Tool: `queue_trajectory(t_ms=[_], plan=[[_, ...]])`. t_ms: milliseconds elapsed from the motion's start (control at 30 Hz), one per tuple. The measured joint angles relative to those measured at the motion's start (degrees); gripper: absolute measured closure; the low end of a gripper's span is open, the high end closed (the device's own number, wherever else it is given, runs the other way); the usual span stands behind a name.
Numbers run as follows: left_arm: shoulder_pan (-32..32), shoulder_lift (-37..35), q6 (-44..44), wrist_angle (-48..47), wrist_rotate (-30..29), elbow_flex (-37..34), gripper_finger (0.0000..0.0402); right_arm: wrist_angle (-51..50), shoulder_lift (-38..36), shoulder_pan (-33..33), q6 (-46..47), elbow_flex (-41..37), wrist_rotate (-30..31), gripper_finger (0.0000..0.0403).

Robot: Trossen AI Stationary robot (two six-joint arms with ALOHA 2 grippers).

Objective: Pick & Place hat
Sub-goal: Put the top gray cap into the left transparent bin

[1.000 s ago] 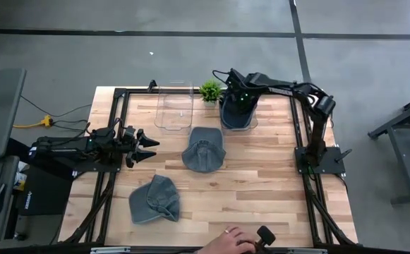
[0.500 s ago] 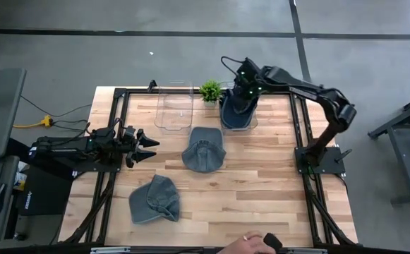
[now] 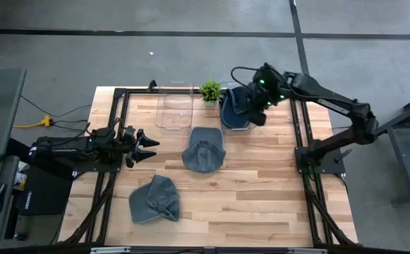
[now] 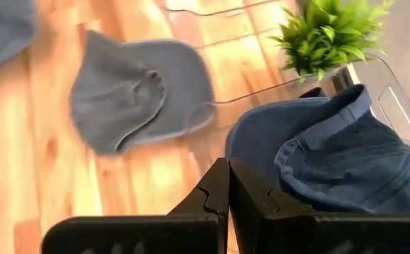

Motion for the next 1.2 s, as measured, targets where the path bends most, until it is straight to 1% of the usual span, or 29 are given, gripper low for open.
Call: queue_trajectory(t_ms=[100,167,267,367,467,600,667,767,867,1033,1100,1200], plan=[[0.01,0.01,0.00,0.00,0.00,0.00,0.0135,-0.23,-4.19,2.50,-1.67,-2.70,0.19,0.0403],[0.00,0.00,-0.01,0.00,0.00,0.00,0.0135,1.41,-7.82,4.33,-1.98,-6.82,0.17,0.0403],[0.00,0.00,0.00,0.00,0.00,0.00,0.0135,4.90,-13.71,7.25,1.06,-14.06,-0.45,0.0403],[-0.01,0.00,-0.01,0.00,-0.01,0.00,0.0135,7.94,-19.13,10.68,6.86,-20.74,-1.18,0.0403],[-0.01,0.01,-0.02,0.00,0.00,0.00,0.0135,10.96,-23.50,14.73,13.80,-27.05,-0.32,0.0403],[0.01,-0.01,0.00,0.00,0.00,0.00,0.0135,15.56,-26.97,19.79,26.80,-34.06,0.88,0.0403],[0.00,-0.01,-0.01,0.00,0.00,0.00,0.0135,19.01,-27.62,22.36,33.24,-37.18,1.64,0.0403],[0.00,-0.01,0.00,0.00,0.00,0.00,0.0135,25.23,-27.74,26.04,40.39,-41.20,3.69,0.0403],[0.00,-0.01,0.00,0.00,0.00,0.00,0.0135,31.03,-27.16,28.69,46.93,-44.21,7.42,0.0403],[-0.01,-0.01,0.00,0.00,0.00,0.00,0.0135,33.35,-24.17,31.65,54.48,-45.87,15.68,0.0403],[-0.01,0.01,-0.02,0.00,0.02,0.00,0.0135,33.85,-22.40,32.09,56.80,-45.88,17.32,0.0402],[0.00,-0.01,0.00,0.00,0.02,0.00,0.0135,36.34,-19.45,32.36,60.26,-45.88,18.22,0.0402]])
